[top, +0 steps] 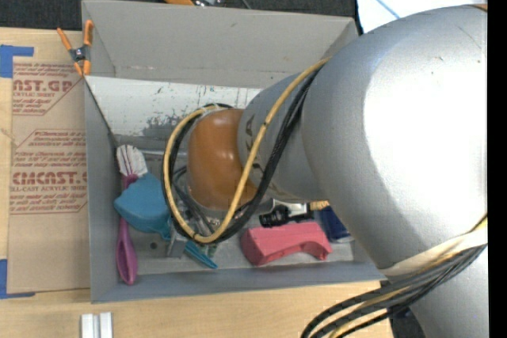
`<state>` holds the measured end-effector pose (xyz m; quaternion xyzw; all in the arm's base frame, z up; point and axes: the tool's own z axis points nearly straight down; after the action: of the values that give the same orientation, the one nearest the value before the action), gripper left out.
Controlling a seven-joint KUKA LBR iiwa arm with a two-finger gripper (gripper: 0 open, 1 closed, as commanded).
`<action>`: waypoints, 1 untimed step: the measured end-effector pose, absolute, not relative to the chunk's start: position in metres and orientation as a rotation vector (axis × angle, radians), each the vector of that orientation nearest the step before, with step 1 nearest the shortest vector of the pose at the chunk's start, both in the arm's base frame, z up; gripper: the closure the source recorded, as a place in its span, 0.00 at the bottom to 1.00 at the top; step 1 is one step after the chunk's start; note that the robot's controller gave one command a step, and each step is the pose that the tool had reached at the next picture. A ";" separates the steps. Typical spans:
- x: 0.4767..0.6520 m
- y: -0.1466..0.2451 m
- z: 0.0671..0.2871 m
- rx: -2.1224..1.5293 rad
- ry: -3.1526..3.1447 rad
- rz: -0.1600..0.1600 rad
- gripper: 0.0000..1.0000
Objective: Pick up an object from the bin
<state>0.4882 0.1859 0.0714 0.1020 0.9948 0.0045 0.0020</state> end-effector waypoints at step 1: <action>0.486 0.185 0.091 0.321 3.129 0.008 1.00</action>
Offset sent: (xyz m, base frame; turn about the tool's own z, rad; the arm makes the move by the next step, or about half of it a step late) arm -0.0012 -0.0004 0.0248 0.0001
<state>0.4856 0.1850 0.0905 0.1019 0.9948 0.0027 -0.0021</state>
